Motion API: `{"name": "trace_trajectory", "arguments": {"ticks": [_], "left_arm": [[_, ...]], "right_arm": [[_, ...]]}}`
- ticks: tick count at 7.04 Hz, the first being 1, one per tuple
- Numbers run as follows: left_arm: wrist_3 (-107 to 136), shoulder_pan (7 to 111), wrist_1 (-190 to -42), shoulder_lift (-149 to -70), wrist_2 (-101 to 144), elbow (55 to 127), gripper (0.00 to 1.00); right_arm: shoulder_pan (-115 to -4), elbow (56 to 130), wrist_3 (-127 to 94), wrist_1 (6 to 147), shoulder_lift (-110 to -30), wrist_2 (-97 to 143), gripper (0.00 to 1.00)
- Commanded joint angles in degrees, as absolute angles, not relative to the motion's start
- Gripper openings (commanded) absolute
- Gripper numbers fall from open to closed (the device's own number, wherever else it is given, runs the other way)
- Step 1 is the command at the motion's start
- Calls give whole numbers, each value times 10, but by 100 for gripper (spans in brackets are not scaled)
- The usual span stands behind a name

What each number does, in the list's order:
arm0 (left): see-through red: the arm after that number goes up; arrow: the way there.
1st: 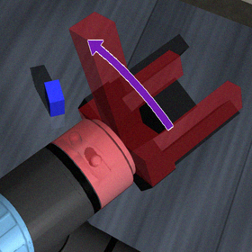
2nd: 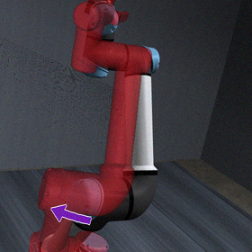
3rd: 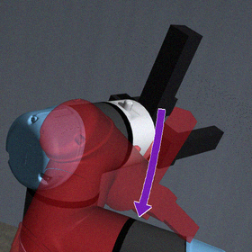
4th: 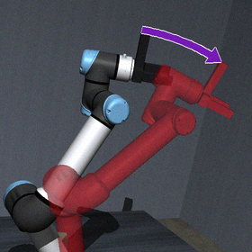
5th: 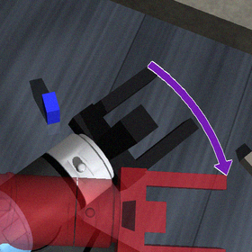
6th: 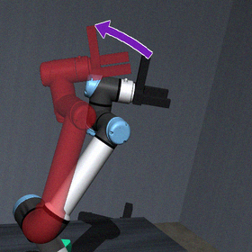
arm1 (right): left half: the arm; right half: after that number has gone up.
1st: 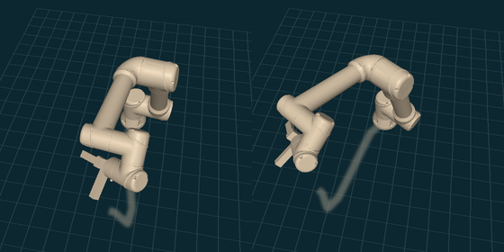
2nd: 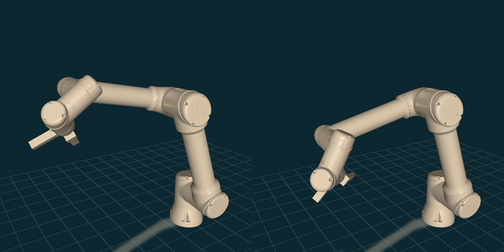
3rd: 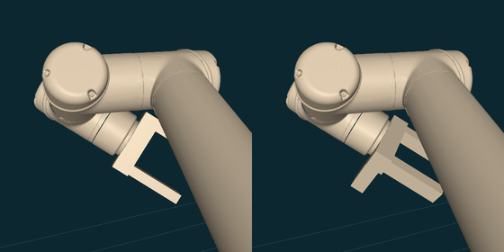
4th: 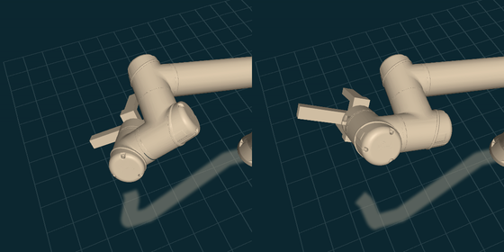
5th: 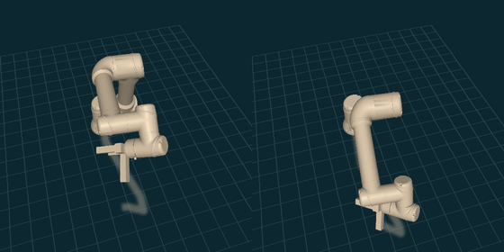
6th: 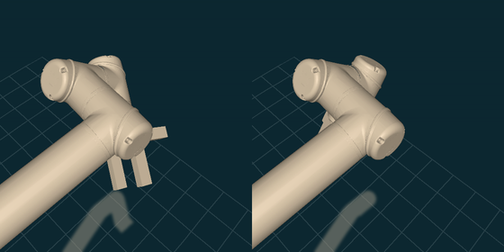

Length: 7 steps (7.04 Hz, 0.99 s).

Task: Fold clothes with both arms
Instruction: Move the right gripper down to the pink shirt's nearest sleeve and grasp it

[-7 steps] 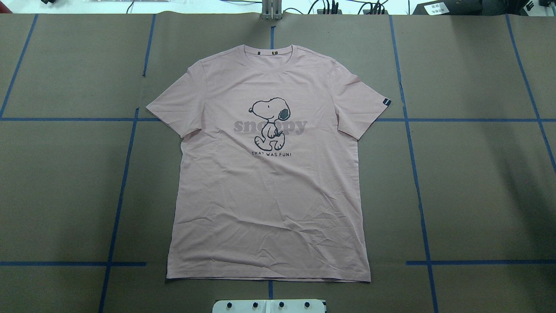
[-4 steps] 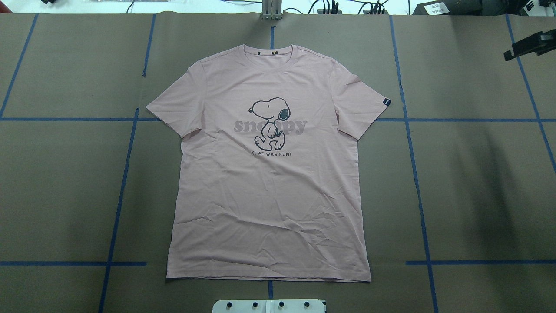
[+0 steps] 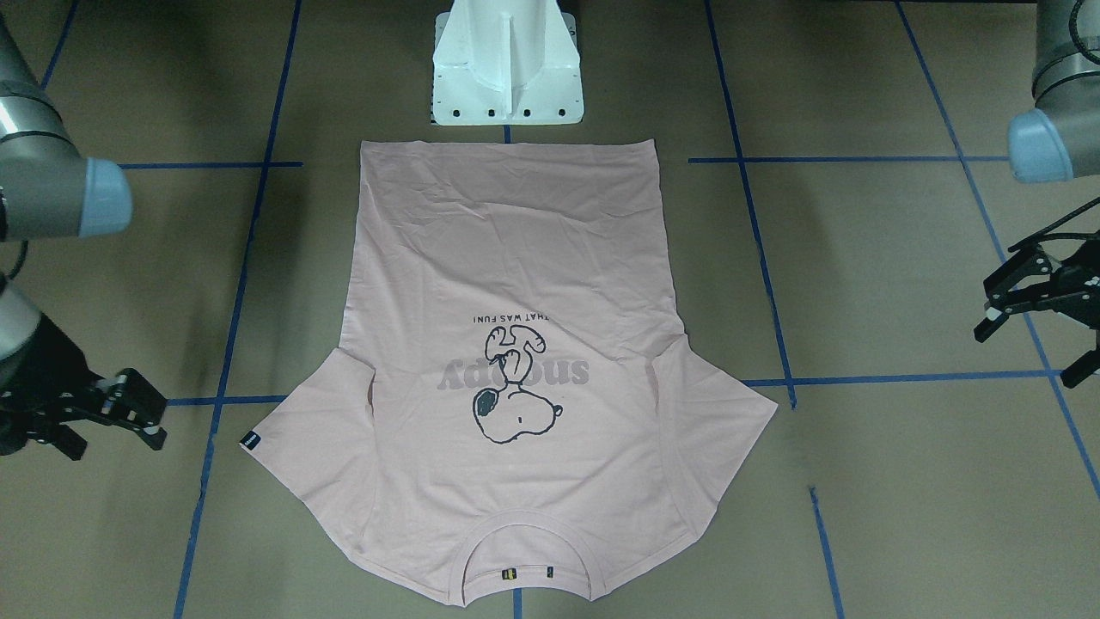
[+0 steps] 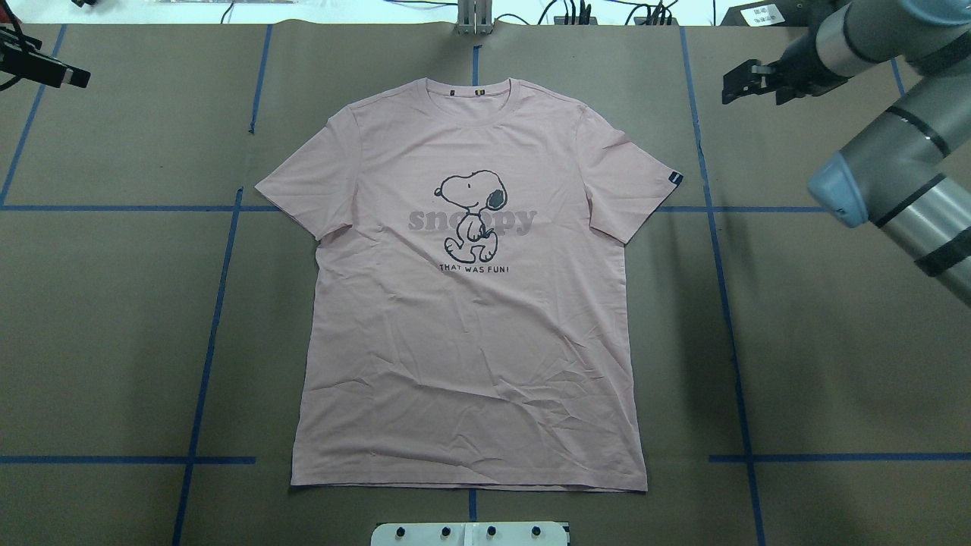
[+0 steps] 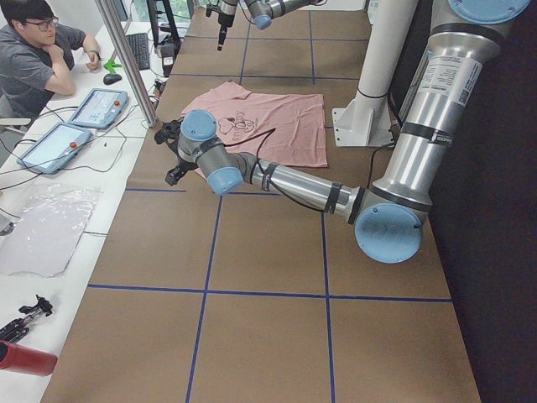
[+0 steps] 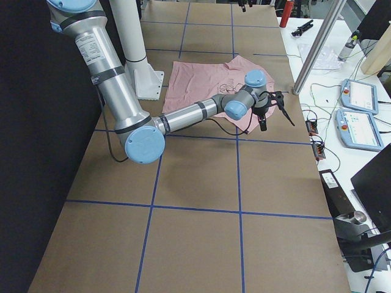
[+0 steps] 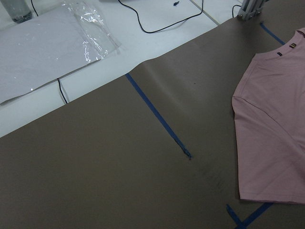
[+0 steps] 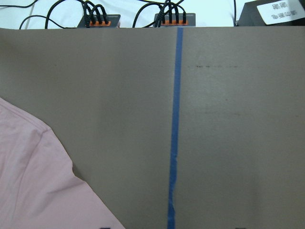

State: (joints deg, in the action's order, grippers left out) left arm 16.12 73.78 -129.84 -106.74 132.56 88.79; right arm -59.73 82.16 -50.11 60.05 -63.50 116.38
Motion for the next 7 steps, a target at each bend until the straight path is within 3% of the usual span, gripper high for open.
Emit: {"name": "trace_trajectory", "arguments": {"ticks": [1, 7], "left_arm": [[167, 733, -1299, -1068, 1324, 890, 100], [167, 733, -1300, -1068, 1324, 891, 100]], "right_arm": [[-532, 758, -569, 535, -613, 1084, 78], [-467, 732, -594, 526, -617, 999, 67]]}}
